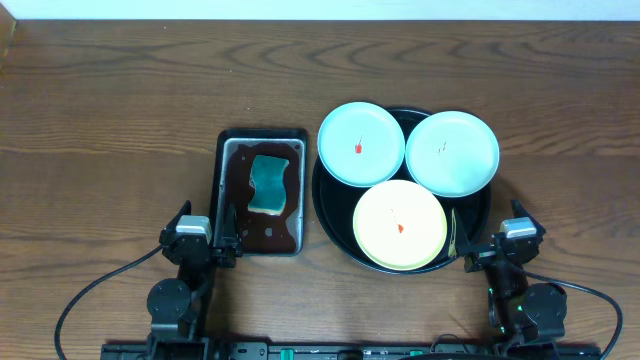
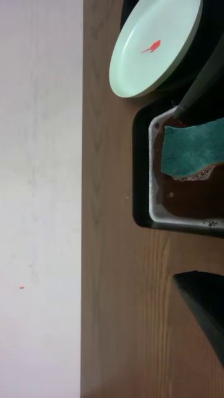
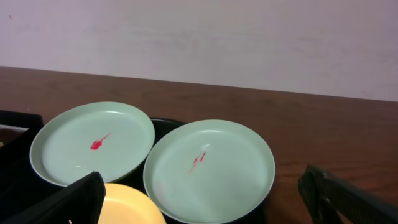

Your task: Clean dirty plates on tray and stack at the side

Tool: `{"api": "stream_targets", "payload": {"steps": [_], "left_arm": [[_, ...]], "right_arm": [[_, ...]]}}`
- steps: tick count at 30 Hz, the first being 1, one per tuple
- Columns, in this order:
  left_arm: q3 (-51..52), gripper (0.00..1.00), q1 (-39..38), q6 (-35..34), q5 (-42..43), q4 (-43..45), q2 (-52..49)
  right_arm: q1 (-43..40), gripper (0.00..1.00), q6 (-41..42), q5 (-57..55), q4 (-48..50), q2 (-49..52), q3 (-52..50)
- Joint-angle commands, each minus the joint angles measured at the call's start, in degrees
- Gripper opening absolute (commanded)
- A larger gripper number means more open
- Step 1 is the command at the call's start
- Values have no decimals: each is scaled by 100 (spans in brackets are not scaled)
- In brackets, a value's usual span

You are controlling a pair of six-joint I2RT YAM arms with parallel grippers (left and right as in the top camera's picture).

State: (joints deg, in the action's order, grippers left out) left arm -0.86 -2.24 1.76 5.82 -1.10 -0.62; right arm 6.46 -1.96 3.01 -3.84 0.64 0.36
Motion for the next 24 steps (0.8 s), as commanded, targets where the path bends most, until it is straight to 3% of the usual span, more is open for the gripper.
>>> {"api": "stream_targets", "payload": {"steps": [1, 24], "left_arm": [[63, 76, 35, 81, 114, -234, 26], [63, 76, 35, 52, 120, -229, 22]], "right_arm": [[-37, 99, -44, 28, -22, -15, -4], [-37, 99, -46, -39, 219, -15, -4]]}}
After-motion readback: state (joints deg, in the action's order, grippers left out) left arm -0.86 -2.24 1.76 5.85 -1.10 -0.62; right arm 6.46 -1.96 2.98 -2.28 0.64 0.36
